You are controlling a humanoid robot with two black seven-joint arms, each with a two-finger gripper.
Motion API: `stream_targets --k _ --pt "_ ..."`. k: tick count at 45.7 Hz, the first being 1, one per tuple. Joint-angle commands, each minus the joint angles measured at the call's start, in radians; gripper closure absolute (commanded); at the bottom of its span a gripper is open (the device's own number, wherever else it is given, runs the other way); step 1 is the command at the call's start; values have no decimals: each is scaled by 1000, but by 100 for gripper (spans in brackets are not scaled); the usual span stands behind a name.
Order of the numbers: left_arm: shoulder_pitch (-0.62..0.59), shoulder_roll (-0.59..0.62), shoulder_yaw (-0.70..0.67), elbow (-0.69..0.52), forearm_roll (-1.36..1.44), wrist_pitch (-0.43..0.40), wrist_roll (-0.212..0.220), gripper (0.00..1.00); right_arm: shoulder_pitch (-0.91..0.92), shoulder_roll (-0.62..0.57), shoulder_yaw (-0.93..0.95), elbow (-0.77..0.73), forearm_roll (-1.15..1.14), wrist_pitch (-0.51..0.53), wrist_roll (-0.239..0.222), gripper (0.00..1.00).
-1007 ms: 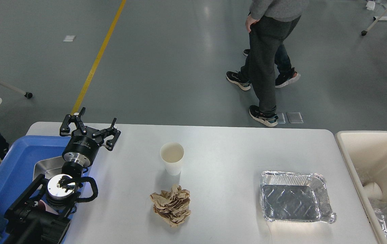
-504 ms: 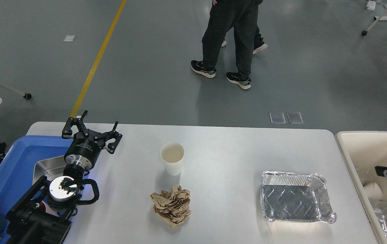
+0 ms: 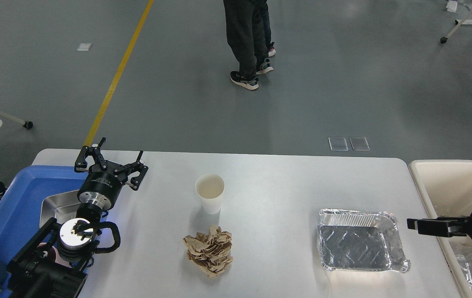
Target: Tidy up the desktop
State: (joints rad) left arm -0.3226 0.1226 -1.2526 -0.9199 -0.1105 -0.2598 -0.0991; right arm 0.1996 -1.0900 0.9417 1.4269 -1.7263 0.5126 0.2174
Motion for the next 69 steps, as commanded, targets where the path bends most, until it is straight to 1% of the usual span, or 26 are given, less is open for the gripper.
stream_targets --k 1,9,14,17,24,32,38,44,57,59,61,66,69 --pt "4 0 2 0 -1 -4 2 2 83 59 -92 -101 2 1 -38 0" --pt "4 2 -1 0 -1 -3 1 2 138 105 -161 -117 -1 -11 -49 0" --pt "5 6 -2 0 -1 -3 2 2 143 142 -172 -126 -12 -11 -79 0" --pt "11 12 -8 0 -1 -4 4 2 143 159 -195 -149 -35 -12 -87 0" --pt "16 14 -11 0 -1 -4 4 2 144 222 -205 -235 -50 -35 -86 0" --pt "16 11 -10 0 -1 -4 4 2 150 249 -228 -309 -85 -42 -76 0" --pt "16 11 -10 0 -1 -3 4 2 158 268 -233 -327 -84 -48 -76 0" --pt "16 11 -7 0 -1 -1 6 2 172 314 -235 -399 -84 -48 -75 0" --pt "16 12 -5 0 -1 -1 7 2 187 357 -253 -421 -82 -48 -75 0" --pt "17 12 -5 0 -1 -1 7 2 189 358 -270 -424 -84 -48 -75 6" --pt "17 12 -5 0 -1 -1 7 2 192 358 -285 -424 -82 -49 -73 11" --pt "19 15 -5 0 -1 -3 7 2 207 381 -299 -454 -84 -51 -73 27" --pt "22 15 -5 0 -1 -4 7 2 210 404 -299 -506 -82 -51 -73 30"
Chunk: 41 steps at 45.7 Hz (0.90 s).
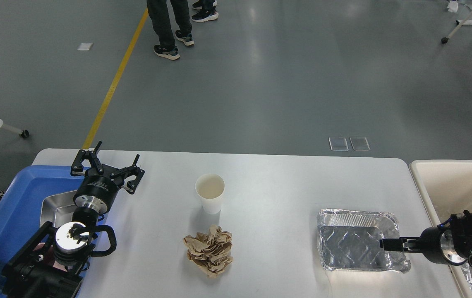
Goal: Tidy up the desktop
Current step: 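Grasp the edge of the foil tray with the right gripper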
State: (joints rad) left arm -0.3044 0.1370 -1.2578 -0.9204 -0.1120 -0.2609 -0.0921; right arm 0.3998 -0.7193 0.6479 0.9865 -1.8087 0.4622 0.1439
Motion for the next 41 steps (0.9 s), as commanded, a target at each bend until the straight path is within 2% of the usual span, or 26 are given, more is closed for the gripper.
stream_targets --k 1,8,10,14,17,23,41 --pt "4 3 0 0 0 -3 0 2 13 37 -5 -77 0 -1 2 31" --pt "5 4 0 0 0 -3 0 2 22 43 -34 -91 0 -2 11 40" --pt "5 4 0 0 0 -3 0 2 27 43 -42 -91 0 -4 11 52" --pt "5 4 0 0 0 -3 0 2 31 44 -56 -97 0 -14 14 87" --pt "4 4 0 0 0 -5 0 2 31 52 -57 -109 2 -16 16 100" --pt "5 4 0 0 0 -5 0 2 31 58 -57 -115 2 -19 36 100" --pt "5 4 0 0 0 -5 0 2 60 60 -59 -95 19 -7 55 100"
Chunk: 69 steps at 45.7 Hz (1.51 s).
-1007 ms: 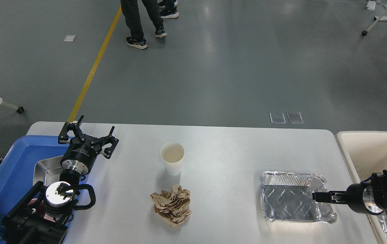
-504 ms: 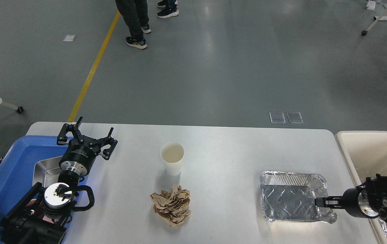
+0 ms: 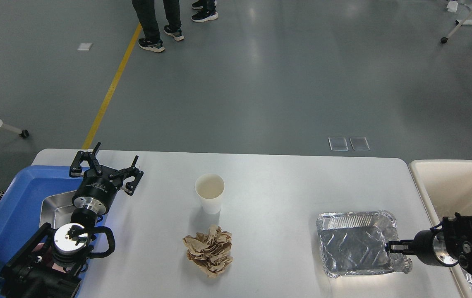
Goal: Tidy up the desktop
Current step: 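Grasp the edge of the foil tray with the right gripper, then lift the foil tray with the right gripper and hold it above the table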
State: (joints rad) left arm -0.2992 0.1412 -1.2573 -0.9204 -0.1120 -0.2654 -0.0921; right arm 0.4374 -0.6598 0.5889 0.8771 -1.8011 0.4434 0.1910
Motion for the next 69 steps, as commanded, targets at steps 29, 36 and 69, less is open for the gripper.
stream_targets --k 29,36,69 --pt "5 -14 2 -1 -2 5 2 2 193 -371 0 293 177 262 11 100" --pt "5 -15 6 -6 -2 8 3 2 247 -374 0 296 189 271 -1 100" --pt "69 6 -10 -103 0 28 -3 2 685 218 -409 -119 226 311 -31 100"
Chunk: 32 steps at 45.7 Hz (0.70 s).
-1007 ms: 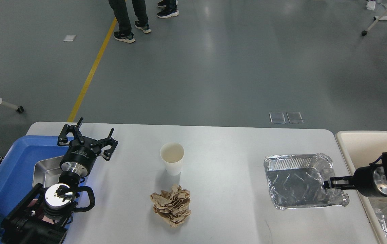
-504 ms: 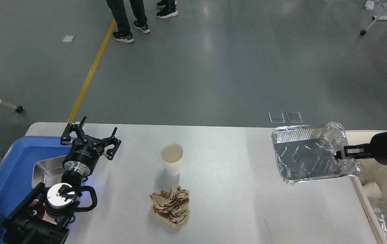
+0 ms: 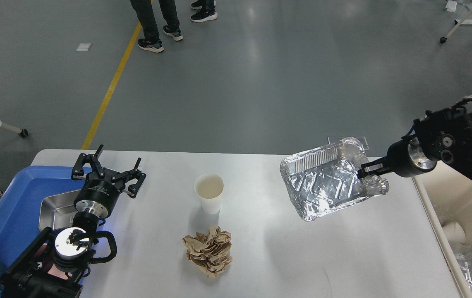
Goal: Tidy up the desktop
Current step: 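Lift the foil tray with the right gripper and hold it above the table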
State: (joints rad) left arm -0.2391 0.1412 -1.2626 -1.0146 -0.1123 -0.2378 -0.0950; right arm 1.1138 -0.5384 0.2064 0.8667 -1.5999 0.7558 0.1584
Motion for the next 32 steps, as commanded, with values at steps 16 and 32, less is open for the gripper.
stream_targets --k 16,32 --pt "12 6 0 -9 0 0 0 2 12 250 -35 -451 216 -1 -3 100" --pt "4 18 14 -13 8 55 5 2 12 296 -71 -476 242 -3 -13 100"
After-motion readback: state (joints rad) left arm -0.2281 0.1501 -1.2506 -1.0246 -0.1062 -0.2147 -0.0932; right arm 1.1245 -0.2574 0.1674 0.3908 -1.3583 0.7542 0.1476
